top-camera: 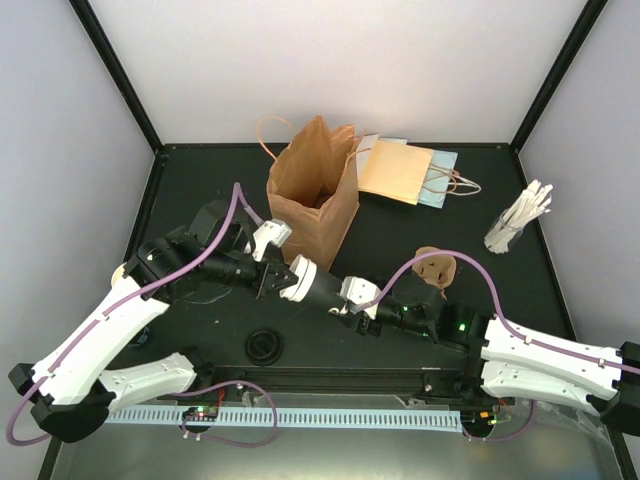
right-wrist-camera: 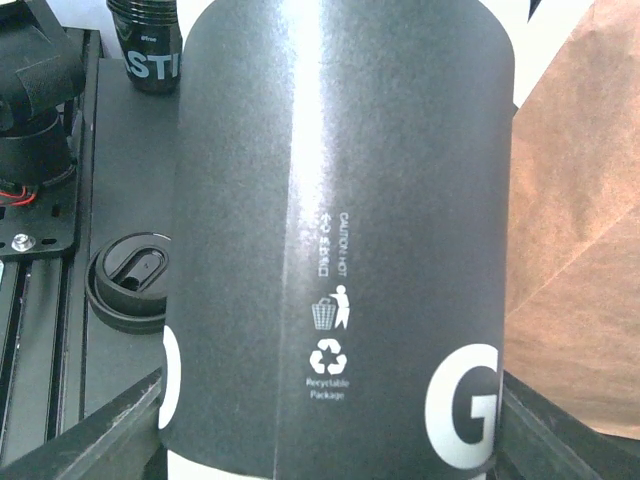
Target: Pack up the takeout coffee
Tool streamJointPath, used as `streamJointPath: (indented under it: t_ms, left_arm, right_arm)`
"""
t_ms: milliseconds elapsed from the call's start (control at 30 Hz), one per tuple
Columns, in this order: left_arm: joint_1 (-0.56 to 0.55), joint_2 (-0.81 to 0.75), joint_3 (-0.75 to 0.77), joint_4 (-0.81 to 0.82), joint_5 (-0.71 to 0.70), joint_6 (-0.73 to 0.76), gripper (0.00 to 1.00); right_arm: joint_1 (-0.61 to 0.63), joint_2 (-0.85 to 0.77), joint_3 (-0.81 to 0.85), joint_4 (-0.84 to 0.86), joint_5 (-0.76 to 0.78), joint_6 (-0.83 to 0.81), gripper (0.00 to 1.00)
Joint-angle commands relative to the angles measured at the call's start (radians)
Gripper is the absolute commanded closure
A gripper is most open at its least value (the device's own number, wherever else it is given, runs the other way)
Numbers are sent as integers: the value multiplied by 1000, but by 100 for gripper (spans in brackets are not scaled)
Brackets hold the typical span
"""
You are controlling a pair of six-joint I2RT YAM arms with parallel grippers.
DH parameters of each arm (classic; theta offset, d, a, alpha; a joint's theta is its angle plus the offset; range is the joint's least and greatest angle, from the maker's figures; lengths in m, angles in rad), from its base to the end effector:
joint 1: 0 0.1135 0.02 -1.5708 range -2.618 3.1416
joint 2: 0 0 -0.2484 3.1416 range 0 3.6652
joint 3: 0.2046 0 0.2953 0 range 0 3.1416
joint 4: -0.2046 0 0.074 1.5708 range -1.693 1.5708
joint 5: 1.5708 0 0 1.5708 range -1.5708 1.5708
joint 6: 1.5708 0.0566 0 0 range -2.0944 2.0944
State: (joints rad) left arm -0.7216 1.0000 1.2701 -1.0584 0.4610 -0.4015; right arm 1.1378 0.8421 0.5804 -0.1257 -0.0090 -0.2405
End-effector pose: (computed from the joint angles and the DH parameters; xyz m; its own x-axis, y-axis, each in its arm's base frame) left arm 0.1608 -0.1750 0.3691 -0.8133 0.2494 -0.5257 0.5533 0.6113 -0.5659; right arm 0.1130 0.2456 0.2326 0.0631 -0.4312 -0.9001 -0.9227 0.3185 -0.2172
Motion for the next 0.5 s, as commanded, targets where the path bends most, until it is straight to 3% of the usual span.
streamJointPath:
  t_ms: [0, 467]
  left_arm:
    - [44, -42, 59, -49, -102, 5, 98]
    - [112, -49, 84, -136, -210, 23, 98]
  right_arm:
    - [-1, -19, -29, -94, 20, 0, 36]
    - [-1, -14, -30, -97, 20, 3, 35]
